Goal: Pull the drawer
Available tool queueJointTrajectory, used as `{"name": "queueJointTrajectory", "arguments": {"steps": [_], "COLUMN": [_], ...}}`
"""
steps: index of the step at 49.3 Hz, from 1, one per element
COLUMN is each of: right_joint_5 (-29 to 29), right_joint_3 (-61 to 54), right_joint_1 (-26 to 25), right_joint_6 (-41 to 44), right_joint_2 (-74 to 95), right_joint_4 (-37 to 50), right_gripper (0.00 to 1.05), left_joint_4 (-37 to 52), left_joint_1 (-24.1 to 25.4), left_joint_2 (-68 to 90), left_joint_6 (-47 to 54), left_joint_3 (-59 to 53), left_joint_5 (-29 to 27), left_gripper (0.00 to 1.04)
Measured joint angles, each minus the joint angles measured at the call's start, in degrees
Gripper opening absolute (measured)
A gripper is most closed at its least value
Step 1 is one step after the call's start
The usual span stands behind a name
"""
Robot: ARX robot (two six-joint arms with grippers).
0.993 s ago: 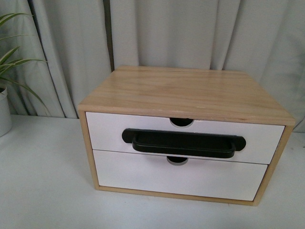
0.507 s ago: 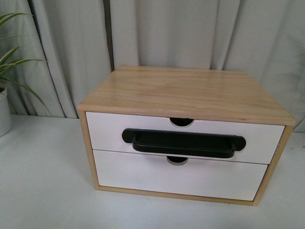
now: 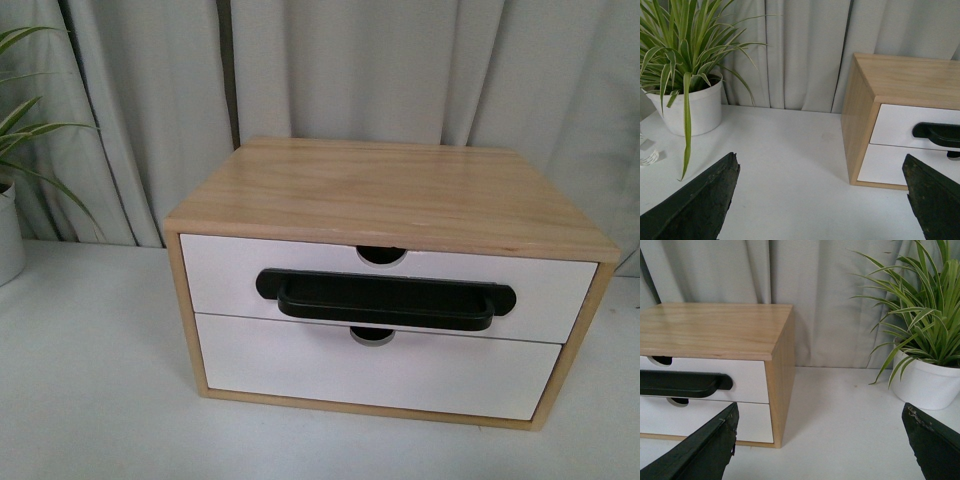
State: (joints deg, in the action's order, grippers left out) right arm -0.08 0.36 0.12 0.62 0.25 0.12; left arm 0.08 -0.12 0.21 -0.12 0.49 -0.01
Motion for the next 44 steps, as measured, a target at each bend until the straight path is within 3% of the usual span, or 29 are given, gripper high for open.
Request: {"name": "queueJointTrajectory", "arguments": {"steps": [6, 8, 12, 15, 18, 23, 34, 38, 44], "right_joint_5": [-0.3, -5.4, -14.6, -18.4, -23.1, -26.1, -29.4, -30.0, -29.2], "right_joint_3": [0.0, 0.7, 1.5, 2.0, 3.6, 6.8, 14.0, 16.2, 19.9], "right_joint_1": [-0.1, -1.6, -4.1, -4.9, -6.5, -8.2, -5.2, -3.1, 0.2], "right_joint_6": [-0.1, -0.9, -1.0, -0.5, 0.0, 1.6, 11.8, 16.0, 21.5], "right_joint_2": [0.0, 0.9, 3.8, 6.7, 11.0, 18.5, 40.5, 46.2, 53.3], "right_joint_4": [-0.1, -2.5, -4.4, -2.7, 0.8, 6.7, 11.6, 10.9, 12.0], "right_gripper": [0.96, 0.96, 0.96, 0.96, 0.96, 0.96, 0.96, 0.96, 0.96], "left_joint_4": [0.0, 0.0, 5.1, 8.2, 9.7, 14.6, 21.9, 22.5, 22.3], "left_joint_1": [0.0, 0.0, -2.2, -3.9, -4.2, -4.6, -7.4, -7.9, -9.5], "left_joint_2": [0.0, 0.0, 0.8, 3.0, 6.5, 12.9, 35.7, 43.1, 52.8], "left_joint_6": [0.0, 0.0, 1.8, 3.3, 5.2, 9.4, 29.6, 34.1, 40.5], "left_joint_3": [0.0, 0.0, -0.1, 0.0, 0.0, 0.4, 7.0, 10.8, 17.0], "left_joint_5": [0.0, -0.1, -6.4, -5.4, -1.4, 5.4, 28.9, 33.7, 36.4], "left_gripper": [0.99, 0.99, 0.99, 0.99, 0.99, 0.99, 0.99, 0.99, 0.99]}}
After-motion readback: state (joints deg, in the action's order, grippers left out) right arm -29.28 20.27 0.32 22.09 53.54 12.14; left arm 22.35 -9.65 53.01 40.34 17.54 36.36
